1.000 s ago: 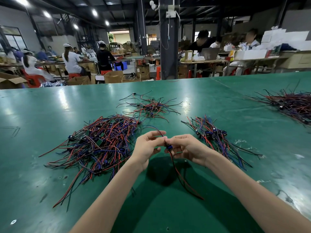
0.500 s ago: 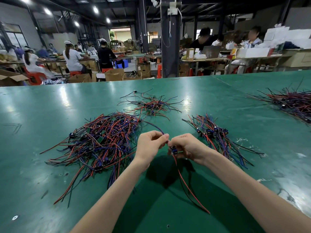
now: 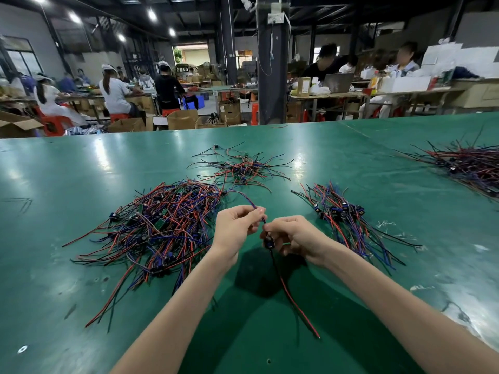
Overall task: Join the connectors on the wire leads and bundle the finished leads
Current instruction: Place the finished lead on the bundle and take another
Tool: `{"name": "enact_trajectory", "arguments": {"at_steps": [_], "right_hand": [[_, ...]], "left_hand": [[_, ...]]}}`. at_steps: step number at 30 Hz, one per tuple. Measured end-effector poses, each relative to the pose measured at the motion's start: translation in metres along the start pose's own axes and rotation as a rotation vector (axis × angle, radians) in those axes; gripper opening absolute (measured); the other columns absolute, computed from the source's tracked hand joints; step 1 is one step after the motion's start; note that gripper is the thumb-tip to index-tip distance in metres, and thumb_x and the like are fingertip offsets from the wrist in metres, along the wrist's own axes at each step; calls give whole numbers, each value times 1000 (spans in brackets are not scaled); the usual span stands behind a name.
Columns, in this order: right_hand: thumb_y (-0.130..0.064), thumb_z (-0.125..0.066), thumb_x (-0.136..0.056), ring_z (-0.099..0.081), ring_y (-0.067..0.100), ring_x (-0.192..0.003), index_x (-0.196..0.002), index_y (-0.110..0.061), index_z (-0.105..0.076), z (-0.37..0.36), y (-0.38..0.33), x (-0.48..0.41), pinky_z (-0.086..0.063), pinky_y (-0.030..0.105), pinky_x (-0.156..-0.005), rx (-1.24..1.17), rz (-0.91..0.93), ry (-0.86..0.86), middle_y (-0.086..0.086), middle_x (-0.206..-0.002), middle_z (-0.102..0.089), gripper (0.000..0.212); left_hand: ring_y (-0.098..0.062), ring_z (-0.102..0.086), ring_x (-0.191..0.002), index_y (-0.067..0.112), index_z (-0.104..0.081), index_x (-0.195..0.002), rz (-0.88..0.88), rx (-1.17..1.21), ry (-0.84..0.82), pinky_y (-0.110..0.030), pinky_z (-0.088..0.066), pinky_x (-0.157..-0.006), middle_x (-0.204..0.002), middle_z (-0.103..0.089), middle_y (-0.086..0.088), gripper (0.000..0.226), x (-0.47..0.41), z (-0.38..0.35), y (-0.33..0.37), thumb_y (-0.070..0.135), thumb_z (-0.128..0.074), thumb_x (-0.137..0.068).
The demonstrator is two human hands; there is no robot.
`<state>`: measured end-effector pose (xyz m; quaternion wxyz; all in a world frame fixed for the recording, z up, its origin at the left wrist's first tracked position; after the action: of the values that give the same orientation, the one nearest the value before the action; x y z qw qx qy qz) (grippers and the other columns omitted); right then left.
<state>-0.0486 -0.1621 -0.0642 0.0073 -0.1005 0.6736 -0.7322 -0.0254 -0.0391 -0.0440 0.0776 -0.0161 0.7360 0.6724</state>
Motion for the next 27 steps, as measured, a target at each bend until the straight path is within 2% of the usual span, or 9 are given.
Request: {"name": "enact_trajectory", "arguments": {"at_steps": [4,7,13,15,19,21,25,27], "right_hand": [[-12,-63,-87,-48,21,-59,-65,-10,-68,2,-3,0,-31,18,-41,-47,35,24,17,-75,-55,23],[-7,-61,-86,-44,21,-56,-65,-7,-65,3,-3,0,-31,23,-48,-20,21,44,20,-76,-51,21],[-1,-54,-86,-38,13,-43,-65,-5,-54,1,1,2,-25,16,-39,13,-26,23,16,-67,-50,22],[-1,-54,-86,-40,12,-40,-59,-7,-55,4,0,1,-26,14,-37,-24,-25,37,11,-59,-53,28],[-4,-57,-87,-50,10,-41,-59,-10,-57,4,-3,2,-32,13,-36,-7,-16,14,4,-57,-60,29],[-4,-57,-87,-52,9,-40,-56,-13,-57,2,-3,3,-32,13,-36,-5,-13,2,1,-55,-61,32],[-2,-57,-87,-50,9,-39,-56,-10,-57,1,-3,2,-31,14,-37,11,-13,8,3,-55,-59,32],[-2,-57,-87,-50,9,-39,-58,-8,-55,3,-2,2,-27,17,-39,23,-12,21,5,-57,-57,29]], "left_hand": [[-7,-46,-51,6,-69,-73,39,48,-23,-13,-43,-53,-60,-66,1,13,1,-1,-3,3,-66,-85],[-4,-48,-52,7,-70,-78,-7,-38,-56,-14,-42,-55,-59,-66,4,11,0,-3,-1,1,-65,-86],[11,-53,-55,5,-73,-86,-372,-558,-90,-7,-40,-62,-65,-63,10,6,5,-11,15,3,-68,-84],[8,-54,-56,7,-74,-84,-374,-514,-48,-10,-44,-64,-67,-66,7,4,4,-8,16,6,-71,-82],[0,-52,-53,13,-71,-77,-183,-208,36,-14,-46,-58,-62,-67,6,8,-6,6,9,7,-71,-82],[-1,-53,-54,15,-70,-74,-147,-165,45,-15,-46,-58,-62,-67,6,12,-9,9,6,6,-71,-82],[5,-56,-58,10,-71,-80,-320,-495,61,-9,-45,-65,-68,-66,7,2,-6,5,11,10,-73,-82],[7,-57,-59,9,-71,-82,-369,-547,79,-7,-44,-65,-68,-65,10,2,-5,3,12,11,-73,-82]]}}
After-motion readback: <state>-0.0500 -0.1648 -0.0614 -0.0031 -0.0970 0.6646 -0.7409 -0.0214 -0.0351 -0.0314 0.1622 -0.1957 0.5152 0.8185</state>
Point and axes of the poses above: each hand's wrist, its own x-axis away from the middle knuckle, its own z-axis out of the back of the hand, y = z × x, the point moved 7 cm from there along -x, towards the middle knuckle
